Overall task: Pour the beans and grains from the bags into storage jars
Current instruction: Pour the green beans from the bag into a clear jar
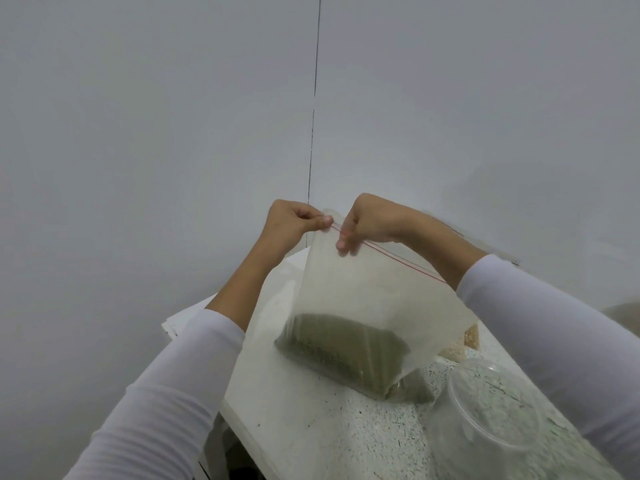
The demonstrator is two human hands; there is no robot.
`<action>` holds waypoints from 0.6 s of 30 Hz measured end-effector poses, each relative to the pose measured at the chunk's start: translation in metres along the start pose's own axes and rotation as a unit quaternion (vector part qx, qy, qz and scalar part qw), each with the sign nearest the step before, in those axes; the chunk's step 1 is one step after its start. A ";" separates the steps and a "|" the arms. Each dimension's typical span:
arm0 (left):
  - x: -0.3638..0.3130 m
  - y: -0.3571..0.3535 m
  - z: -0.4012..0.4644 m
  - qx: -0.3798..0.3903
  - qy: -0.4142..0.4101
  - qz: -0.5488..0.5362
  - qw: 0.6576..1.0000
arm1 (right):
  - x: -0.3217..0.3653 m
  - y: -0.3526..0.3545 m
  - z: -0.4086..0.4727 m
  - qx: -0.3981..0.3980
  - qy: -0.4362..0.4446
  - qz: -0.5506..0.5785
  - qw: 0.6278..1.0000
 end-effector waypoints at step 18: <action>0.114 -0.026 -0.030 0.079 0.057 -0.446 0.890 | 0.015 0.093 -0.055 -0.292 0.092 0.189 0.933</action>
Point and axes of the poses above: each hand's wrist, its own z-axis towards the middle knuckle, its own y-axis out of the back of the hand, x = y × z, the point moved 6 cm from there along z, towards the middle knuckle, and after that the axes turned 15 degrees about x, right-handed, at the moved point
